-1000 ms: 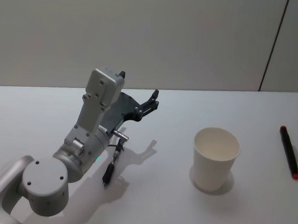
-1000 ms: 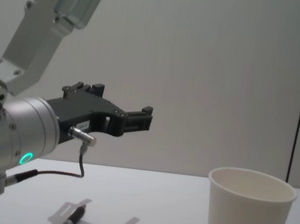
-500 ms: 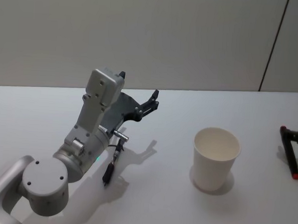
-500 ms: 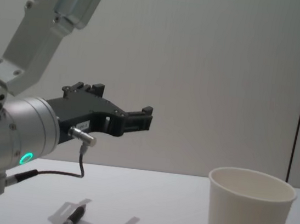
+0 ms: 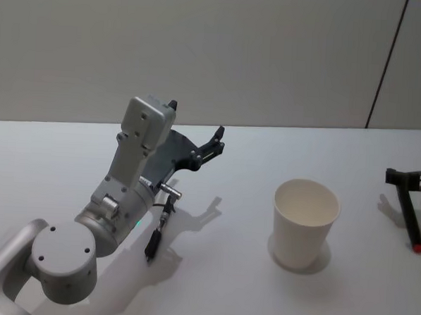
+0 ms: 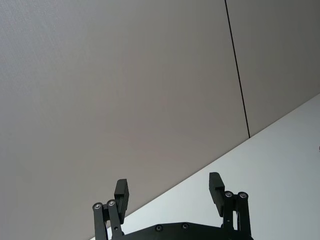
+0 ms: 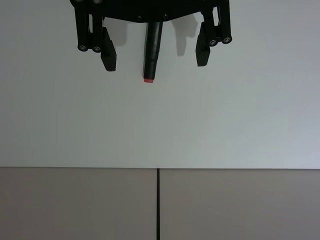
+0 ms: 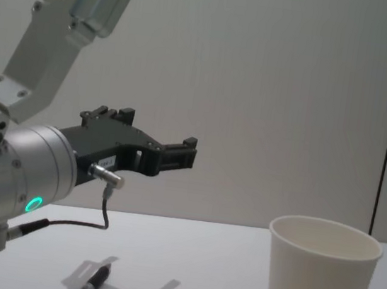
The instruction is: Place the pen into the pen holder.
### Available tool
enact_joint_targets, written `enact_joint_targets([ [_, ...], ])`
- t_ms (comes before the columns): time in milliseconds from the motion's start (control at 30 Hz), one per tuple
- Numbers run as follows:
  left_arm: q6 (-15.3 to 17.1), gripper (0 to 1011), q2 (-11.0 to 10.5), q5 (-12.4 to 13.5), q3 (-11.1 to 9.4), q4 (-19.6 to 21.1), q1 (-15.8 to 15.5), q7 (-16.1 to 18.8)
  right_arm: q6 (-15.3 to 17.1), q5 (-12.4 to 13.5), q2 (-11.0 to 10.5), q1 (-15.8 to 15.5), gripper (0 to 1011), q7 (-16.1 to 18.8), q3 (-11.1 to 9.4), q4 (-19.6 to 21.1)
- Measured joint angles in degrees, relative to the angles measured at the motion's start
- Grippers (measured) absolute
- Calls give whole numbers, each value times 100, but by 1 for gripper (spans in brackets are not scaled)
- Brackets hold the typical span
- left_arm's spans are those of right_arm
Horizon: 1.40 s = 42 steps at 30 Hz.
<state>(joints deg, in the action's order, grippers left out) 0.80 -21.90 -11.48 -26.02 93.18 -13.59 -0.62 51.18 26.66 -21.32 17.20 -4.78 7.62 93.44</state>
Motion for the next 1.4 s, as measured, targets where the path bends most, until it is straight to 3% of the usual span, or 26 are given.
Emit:
enact_joint_targets([
  [567,0,1001,0,0,0,0,0,0,-83,-310,203,192,1001,-16,105,-432],
  [1400,0,1001,0,0,0,0,0,0,-135,-426,352,200,1001,-8,113,-846],
])
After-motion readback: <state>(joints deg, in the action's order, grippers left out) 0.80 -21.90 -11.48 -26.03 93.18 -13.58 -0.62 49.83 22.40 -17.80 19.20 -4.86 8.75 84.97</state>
